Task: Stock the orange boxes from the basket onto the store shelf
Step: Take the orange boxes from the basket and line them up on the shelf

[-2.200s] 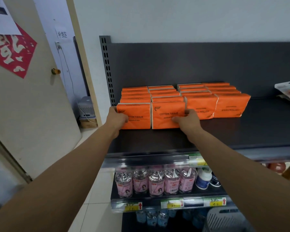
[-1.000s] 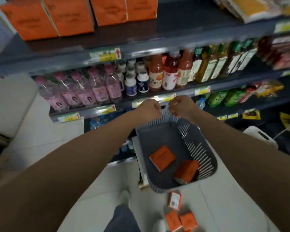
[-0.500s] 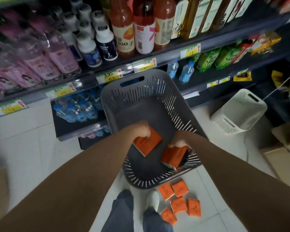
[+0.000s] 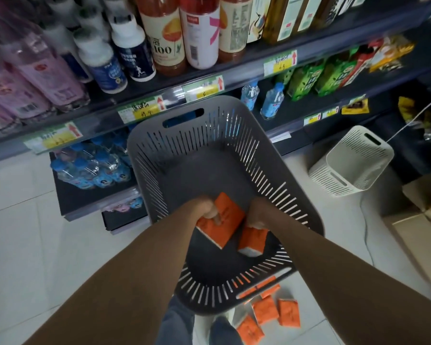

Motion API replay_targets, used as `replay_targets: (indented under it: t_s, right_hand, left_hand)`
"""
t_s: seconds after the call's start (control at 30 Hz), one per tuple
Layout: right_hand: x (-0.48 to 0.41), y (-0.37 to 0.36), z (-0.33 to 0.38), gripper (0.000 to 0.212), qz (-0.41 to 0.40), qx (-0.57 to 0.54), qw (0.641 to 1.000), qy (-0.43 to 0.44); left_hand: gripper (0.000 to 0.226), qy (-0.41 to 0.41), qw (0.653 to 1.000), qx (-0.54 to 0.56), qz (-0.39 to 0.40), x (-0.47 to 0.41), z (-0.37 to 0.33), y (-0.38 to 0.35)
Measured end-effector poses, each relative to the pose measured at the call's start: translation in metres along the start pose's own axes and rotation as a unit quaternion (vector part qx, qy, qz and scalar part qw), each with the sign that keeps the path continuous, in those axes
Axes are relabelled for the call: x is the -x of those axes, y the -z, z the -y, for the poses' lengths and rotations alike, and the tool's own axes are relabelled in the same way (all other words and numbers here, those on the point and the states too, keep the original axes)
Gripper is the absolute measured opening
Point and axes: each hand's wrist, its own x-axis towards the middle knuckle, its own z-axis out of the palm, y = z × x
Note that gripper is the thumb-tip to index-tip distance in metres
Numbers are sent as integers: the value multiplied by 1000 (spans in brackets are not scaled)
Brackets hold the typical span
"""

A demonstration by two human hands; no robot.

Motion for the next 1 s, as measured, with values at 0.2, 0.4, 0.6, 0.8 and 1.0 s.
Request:
replay_targets:
  t_s: [0.2,0.4,0.6,0.8,1.0]
  right_hand:
    - [41,26,-3,48,-98,-67,992,42]
    - [103,98,10,66,-185,-222,957,34]
    - [178,178,29,38,-316,-223,919,74]
    - [255,239,60,52,-439,-230,852,169]
    - [319,282,103,33,-532,-221,779,247]
  left_hand:
    - [50,-35,993,18,-107,42,3,39]
    - [60,-77,972,122,-186,129,10,96]
    - [105,-183,914,228,-281,240,20,141]
    - [86,-220,841,254,-424,331,42,176]
    - [52,-259,674,408,-559,392,73,210]
